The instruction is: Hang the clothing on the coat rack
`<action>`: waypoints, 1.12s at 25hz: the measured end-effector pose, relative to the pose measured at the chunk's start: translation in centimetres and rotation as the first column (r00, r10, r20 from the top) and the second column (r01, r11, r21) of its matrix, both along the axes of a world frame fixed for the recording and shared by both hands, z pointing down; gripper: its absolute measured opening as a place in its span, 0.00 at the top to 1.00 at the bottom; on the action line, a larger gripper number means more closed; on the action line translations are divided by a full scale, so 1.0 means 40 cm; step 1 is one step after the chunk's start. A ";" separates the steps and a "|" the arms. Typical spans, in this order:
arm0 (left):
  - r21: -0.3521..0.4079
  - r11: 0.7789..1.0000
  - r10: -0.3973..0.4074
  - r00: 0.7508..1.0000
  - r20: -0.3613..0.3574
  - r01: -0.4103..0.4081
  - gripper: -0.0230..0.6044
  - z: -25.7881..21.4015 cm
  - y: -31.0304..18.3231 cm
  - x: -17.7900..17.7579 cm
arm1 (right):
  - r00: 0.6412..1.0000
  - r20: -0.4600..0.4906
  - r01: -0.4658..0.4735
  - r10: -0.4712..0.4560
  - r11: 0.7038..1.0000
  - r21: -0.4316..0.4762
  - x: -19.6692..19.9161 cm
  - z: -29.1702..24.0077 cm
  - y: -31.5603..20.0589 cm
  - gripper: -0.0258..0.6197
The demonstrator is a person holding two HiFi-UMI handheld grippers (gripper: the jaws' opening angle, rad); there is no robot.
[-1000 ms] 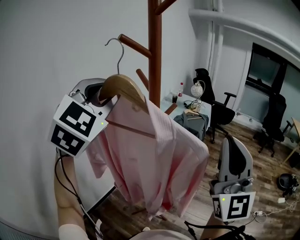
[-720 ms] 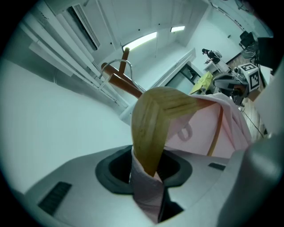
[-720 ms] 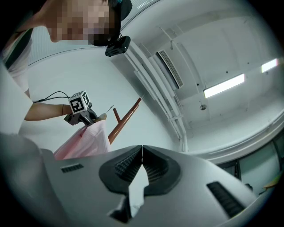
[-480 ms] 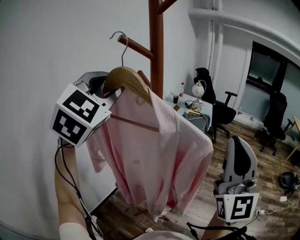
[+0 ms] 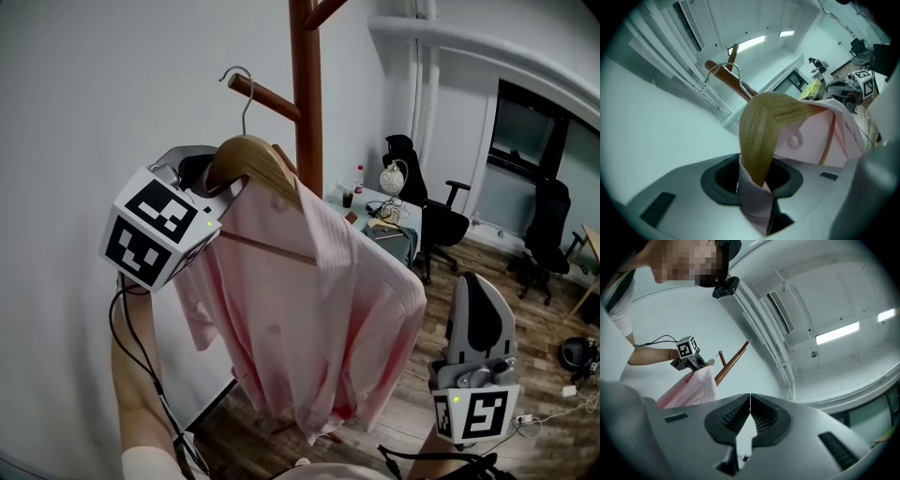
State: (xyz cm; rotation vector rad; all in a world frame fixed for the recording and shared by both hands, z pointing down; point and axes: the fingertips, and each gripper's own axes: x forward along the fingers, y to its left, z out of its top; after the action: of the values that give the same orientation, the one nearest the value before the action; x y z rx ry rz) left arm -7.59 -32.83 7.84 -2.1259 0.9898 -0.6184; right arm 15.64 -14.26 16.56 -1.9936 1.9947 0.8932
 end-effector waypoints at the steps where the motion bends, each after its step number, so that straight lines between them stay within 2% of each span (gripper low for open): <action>1: -0.002 1.000 0.003 1.000 -0.001 -0.003 0.75 0.000 -0.002 0.003 | 1.000 0.001 -0.001 0.001 1.000 0.000 0.001 -0.001 -0.001 0.93; 9: -0.023 0.999 0.027 1.000 0.014 -0.026 0.75 0.020 -0.007 0.023 | 1.000 -0.005 -0.027 0.027 1.000 -0.008 0.005 0.003 0.001 0.93; 28: -0.047 0.999 0.011 0.999 0.032 -0.009 0.75 0.049 -0.026 0.004 | 0.999 -0.013 -0.042 0.042 0.999 -0.026 0.009 -0.001 -0.003 0.93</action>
State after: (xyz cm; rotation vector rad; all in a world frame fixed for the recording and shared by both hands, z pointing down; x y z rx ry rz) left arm -7.44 -33.85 9.82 -2.1537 0.9554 -0.6749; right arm 15.98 -14.40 16.51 -2.0564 1.9884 0.8942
